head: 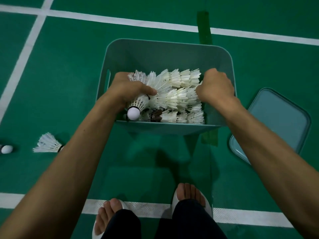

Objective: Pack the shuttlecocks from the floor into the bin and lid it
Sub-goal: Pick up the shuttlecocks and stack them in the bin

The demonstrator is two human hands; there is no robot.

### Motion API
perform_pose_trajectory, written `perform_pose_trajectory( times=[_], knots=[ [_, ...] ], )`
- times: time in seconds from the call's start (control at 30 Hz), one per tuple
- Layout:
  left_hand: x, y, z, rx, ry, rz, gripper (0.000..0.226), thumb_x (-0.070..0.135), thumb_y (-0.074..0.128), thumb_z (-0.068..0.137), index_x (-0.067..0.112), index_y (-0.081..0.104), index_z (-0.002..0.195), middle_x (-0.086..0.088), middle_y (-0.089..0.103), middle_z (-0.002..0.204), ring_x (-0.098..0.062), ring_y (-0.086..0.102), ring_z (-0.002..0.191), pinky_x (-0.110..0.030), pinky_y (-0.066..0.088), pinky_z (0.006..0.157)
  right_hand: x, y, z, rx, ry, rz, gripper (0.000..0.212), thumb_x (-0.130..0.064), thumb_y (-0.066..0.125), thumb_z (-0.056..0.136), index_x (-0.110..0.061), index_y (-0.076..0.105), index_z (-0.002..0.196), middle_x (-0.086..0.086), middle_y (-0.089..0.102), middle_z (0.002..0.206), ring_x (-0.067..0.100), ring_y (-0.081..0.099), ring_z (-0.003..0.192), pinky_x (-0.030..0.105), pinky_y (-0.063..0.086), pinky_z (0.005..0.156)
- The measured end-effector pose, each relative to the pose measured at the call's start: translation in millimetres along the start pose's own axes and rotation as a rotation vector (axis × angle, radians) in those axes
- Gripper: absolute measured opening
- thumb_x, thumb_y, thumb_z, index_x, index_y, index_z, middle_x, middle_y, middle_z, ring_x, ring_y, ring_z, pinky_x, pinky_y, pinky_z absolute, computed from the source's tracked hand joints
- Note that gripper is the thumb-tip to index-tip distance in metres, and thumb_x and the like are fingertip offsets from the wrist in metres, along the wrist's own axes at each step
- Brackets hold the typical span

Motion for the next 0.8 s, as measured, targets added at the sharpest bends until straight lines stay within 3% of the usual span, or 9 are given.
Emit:
perform_pose_trajectory(
  times=[0.1,0.17,0.23,0.3,0.4,0.5,0.57,0.63,0.8],
  knots=[
    [-6,-1,4,-0.004,-0.044,-0.036,0.117,0.031,0.099,0.018,0.003,0.059,0.125,-0.017,0.071,0.113,-0.036,0.076,0.083,-0.05,0.064,0.069,1,8,6,-0.128,0.108,0.2,0.016,-0.001,0.048,0.095,-0.005,0.048,0.079,0.012,0.06,0.097,0.033,0.071,0.066,0.038,0.059,0.06],
    [-5,-2,5,-0.004,-0.052,-0.051,0.123,0.031,0.098,0.017,0.003,0.055,0.129,-0.017,0.069,0.116,-0.036,0.075,0.085,-0.05,0.064,0.067,1,11,8,-0.186,0.144,0.304,0.015,-0.002,0.047,0.1,-0.005,0.048,0.085,0.01,0.05,0.109,0.03,0.072,0.066,0.031,0.056,0.05],
    [2,-1,-2,-0.009,-0.047,-0.045,0.107,0.022,0.102,0.038,0.003,0.052,0.131,-0.016,0.067,0.118,-0.034,0.075,0.084,-0.045,0.064,0.064,2,13,7,-0.192,0.135,0.308,0.019,-0.004,0.049,0.1,-0.006,0.048,0.081,0.011,0.053,0.107,0.031,0.073,0.072,0.031,0.056,0.051],
    [5,0,-2,-0.007,-0.038,-0.021,0.09,0.014,0.099,0.055,0.003,0.05,0.13,-0.015,0.065,0.117,-0.031,0.074,0.082,-0.04,0.064,0.06,3,13,5,-0.117,0.077,0.175,0.022,-0.005,0.052,0.095,-0.007,0.047,0.074,0.015,0.06,0.093,0.035,0.07,0.078,0.038,0.057,0.065],
    [5,-1,-7,-0.02,-0.026,-0.007,0.089,0.016,0.099,0.054,0.004,0.052,0.128,-0.012,0.065,0.117,-0.029,0.074,0.086,-0.043,0.065,0.068,-1,7,-4,0.076,-0.02,-0.054,0.03,-0.01,0.06,0.09,-0.009,0.043,0.065,0.008,0.046,0.064,0.036,0.052,0.073,0.036,0.042,0.068],
    [9,-4,-10,-0.043,0.009,-0.005,0.074,0.015,0.098,0.054,0.003,0.063,0.117,-0.012,0.073,0.107,-0.03,0.077,0.083,-0.045,0.065,0.07,-12,-6,-11,0.215,-0.16,0.046,0.026,-0.02,0.065,0.088,-0.006,0.056,0.068,0.008,0.055,0.064,0.036,0.055,0.07,0.036,0.051,0.07],
    [13,-7,-11,-0.053,0.038,-0.012,0.057,0.009,0.095,0.061,0.003,0.067,0.111,-0.01,0.076,0.098,-0.027,0.078,0.079,-0.04,0.065,0.066,-24,-11,-14,0.093,-0.258,0.334,0.011,-0.023,0.071,0.084,-0.012,0.073,0.08,0.003,0.071,0.078,0.022,0.066,0.075,0.033,0.056,0.072],
    [18,-10,-14,-0.087,0.062,-0.006,0.048,0.008,0.094,0.063,0.005,0.07,0.105,-0.008,0.078,0.092,-0.022,0.078,0.074,-0.032,0.061,0.061,-39,-8,-17,-0.134,-0.315,0.585,0.004,-0.02,0.076,0.08,-0.019,0.074,0.077,-0.003,0.074,0.08,0.012,0.066,0.068,0.032,0.056,0.063],
    [18,-16,-17,-0.136,0.039,-0.035,0.04,0.003,0.09,0.065,0.006,0.072,0.101,-0.009,0.079,0.089,-0.024,0.078,0.074,-0.032,0.061,0.063,-52,2,-15,-0.217,-0.335,0.686,0.011,-0.011,0.081,0.08,-0.004,0.075,0.073,0.019,0.072,0.075,0.016,0.061,0.063,0.035,0.053,0.062]
  ],
)
Point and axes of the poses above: each hand's wrist, its own z-axis towards the middle knuckle, its own y-axis out of the palm, x = y × z, the point moved 2 cm from there along z, towards the middle knuckle
